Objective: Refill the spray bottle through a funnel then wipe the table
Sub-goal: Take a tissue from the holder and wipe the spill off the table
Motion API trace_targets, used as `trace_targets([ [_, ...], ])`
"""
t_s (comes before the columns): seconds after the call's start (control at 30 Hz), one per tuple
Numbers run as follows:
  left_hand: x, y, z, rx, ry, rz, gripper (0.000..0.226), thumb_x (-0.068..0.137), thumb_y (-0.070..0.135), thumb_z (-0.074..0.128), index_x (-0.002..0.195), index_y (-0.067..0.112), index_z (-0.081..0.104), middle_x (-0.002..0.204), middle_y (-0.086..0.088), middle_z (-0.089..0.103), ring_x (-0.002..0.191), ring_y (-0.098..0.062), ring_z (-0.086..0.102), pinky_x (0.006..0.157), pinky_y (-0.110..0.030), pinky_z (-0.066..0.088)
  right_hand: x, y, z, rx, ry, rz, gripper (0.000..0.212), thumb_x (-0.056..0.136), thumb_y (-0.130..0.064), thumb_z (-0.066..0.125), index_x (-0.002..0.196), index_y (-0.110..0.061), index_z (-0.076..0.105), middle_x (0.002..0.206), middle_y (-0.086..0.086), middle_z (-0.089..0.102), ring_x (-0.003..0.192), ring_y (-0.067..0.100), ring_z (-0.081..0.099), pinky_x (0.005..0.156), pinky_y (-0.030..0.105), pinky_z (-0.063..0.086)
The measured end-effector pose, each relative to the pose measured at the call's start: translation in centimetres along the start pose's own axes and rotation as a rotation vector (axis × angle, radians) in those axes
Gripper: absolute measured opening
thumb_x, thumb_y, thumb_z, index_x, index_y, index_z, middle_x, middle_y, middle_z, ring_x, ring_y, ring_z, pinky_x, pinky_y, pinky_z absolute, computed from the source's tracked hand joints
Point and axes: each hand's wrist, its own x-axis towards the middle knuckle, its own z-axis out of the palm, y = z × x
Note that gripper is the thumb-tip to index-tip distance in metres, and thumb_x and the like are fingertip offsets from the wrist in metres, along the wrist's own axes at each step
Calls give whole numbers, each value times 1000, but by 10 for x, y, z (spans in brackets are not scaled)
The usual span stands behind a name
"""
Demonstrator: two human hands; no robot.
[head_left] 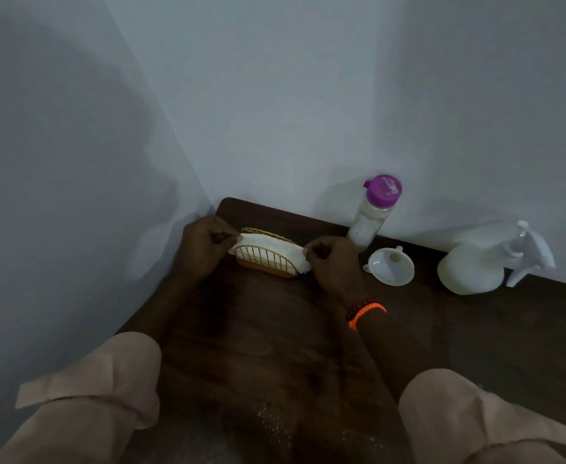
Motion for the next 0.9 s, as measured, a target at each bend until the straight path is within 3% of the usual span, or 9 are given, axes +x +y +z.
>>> trace_targets([
  [0.13,-12,23,-22,-45,87,43,8,81,6,80,86,12,77,91,-3,74,83,-12,67,73,-5,49,-19,-25,-18,92,50,-66,7,89,-13,69,89,-17,75,91,-2,75,82,7,70,66,17,55],
  [0.23,-21,46,-41,-126,96,20,6,84,11,78,89,13,77,95,0,77,90,-11,71,79,-22,58,-37,-47,-37,158,82,-136,8,87,-14,69,86,-16,77,84,-5,76,80,9,73,71,28,62],
  [0.4,-57,101,-74,-405,12,-55,4,90,11,72,89,8,74,90,-2,78,89,-14,73,80,-27,55,-89,-78,-84,413,29,-114,11,90,-1,66,88,-2,78,90,5,79,81,11,74,68,18,57],
  [0.53,-111,140,-73,-552,-9,-150,8,94,15,66,89,11,71,78,5,73,74,-3,67,67,-15,51,-146,-76,-116,682,-26,7,18,89,1,67,77,-8,77,73,11,72,70,22,67,75,39,56],
  [0.63,-158,158,-61,-746,-65,-282,7,95,14,65,94,10,70,94,5,75,90,-10,70,65,-24,60,-199,-59,-132,781,-35,107,17,91,0,65,80,-7,75,83,15,76,79,27,73,78,45,59],
  [0.7,-189,168,-51,-872,-124,-370,9,94,11,65,100,5,69,105,-4,74,100,-21,71,72,-38,64,-233,-44,-138,793,-25,179,14,92,1,64,83,-3,74,89,20,76,81,31,74,75,46,59],
  [0.8,-232,184,-37,-900,-159,-449,8,92,10,68,99,9,72,108,-12,74,103,-31,72,77,-49,63,-279,-14,-137,668,77,226,11,89,0,69,83,-6,76,78,15,75,67,22,72,63,33,60],
  [0.83,-243,188,-32,-872,-169,-456,7,91,11,69,97,12,74,106,-11,75,103,-32,72,79,-51,63,-291,-4,-133,542,146,204,7,86,-2,74,86,-8,76,79,9,77,70,18,74,65,28,61],
  [0.9,-264,197,-20,-799,-191,-474,7,90,13,71,92,18,76,101,-6,77,100,-29,73,82,-52,62,-313,15,-122,286,260,108,22,77,-9,84,97,-16,76,89,-2,78,83,7,75,76,25,62],
])
